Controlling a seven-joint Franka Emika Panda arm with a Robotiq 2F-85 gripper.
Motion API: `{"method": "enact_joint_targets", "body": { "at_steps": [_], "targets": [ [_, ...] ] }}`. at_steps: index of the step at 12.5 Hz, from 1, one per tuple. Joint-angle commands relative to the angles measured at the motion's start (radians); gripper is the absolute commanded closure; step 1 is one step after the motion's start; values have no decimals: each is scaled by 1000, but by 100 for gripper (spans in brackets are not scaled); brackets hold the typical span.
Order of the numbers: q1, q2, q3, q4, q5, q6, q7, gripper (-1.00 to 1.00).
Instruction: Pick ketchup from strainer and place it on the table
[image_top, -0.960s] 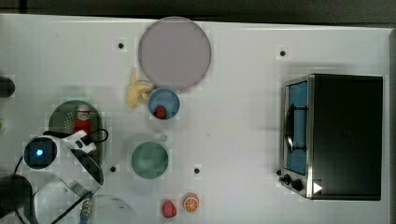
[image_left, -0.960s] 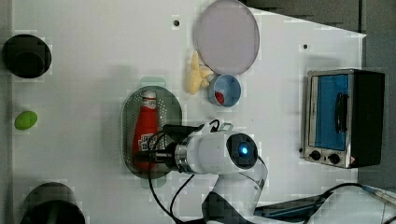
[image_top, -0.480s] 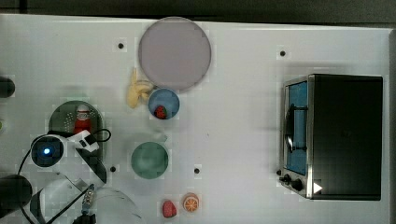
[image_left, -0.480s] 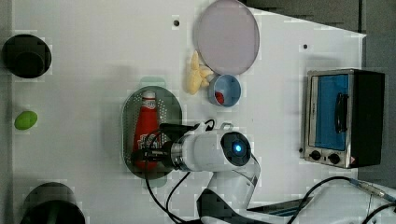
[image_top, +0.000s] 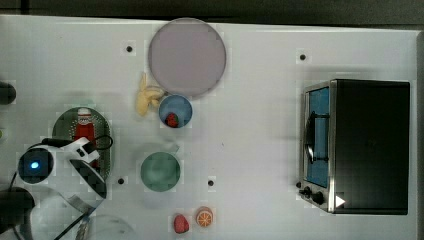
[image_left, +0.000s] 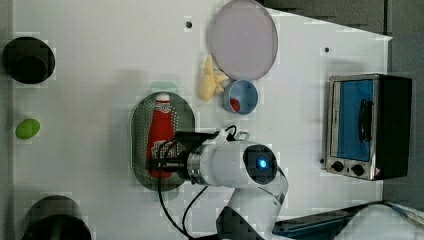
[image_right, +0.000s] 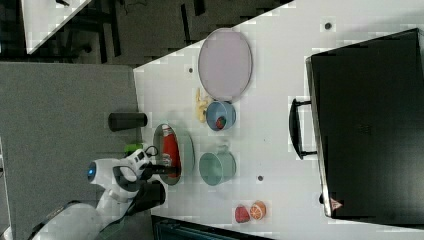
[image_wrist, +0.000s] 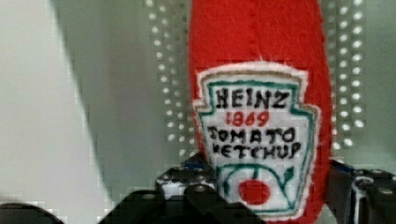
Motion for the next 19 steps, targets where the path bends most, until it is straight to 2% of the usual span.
{"method": "enact_joint_targets", "body": {
  "at_steps": [1, 5, 10, 14, 19],
  "targets": [
    [-18, -173, 53, 48, 47, -134, 42, -21],
    [-67, -312, 46, 165, 172, -320, -5, -21],
    [-142, -311, -52, 349, 174, -557, -167, -21],
    [-183, -285, -213, 429, 174, -592, -351, -21],
    [-215, -277, -473, 415, 173, -592, -536, -21]
  ]
}}
